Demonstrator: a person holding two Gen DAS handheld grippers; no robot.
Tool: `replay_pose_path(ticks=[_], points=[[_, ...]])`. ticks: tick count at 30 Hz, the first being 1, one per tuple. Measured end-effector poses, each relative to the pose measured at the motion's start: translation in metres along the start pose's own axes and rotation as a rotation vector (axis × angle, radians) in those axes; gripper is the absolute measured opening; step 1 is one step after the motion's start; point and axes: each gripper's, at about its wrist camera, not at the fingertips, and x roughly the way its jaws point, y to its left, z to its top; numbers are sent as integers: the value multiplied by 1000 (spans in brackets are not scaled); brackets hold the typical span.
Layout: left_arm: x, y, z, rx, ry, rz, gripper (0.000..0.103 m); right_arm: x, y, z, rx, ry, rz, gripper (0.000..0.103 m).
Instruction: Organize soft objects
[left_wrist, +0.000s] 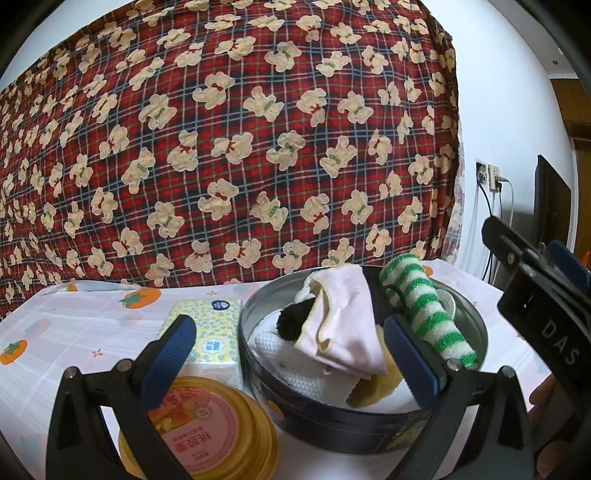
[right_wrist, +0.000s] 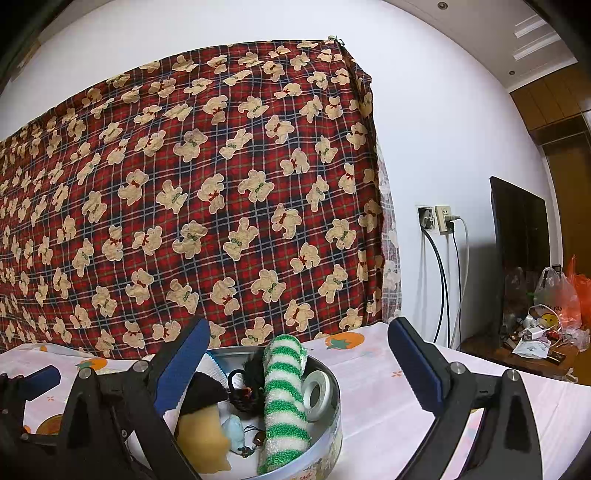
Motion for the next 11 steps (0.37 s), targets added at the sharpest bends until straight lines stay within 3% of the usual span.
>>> replay_pose_path(ticks=[11], points=[[-1, 3, -2, 4, 2, 7, 103, 2, -1, 0, 0, 0, 0, 99]])
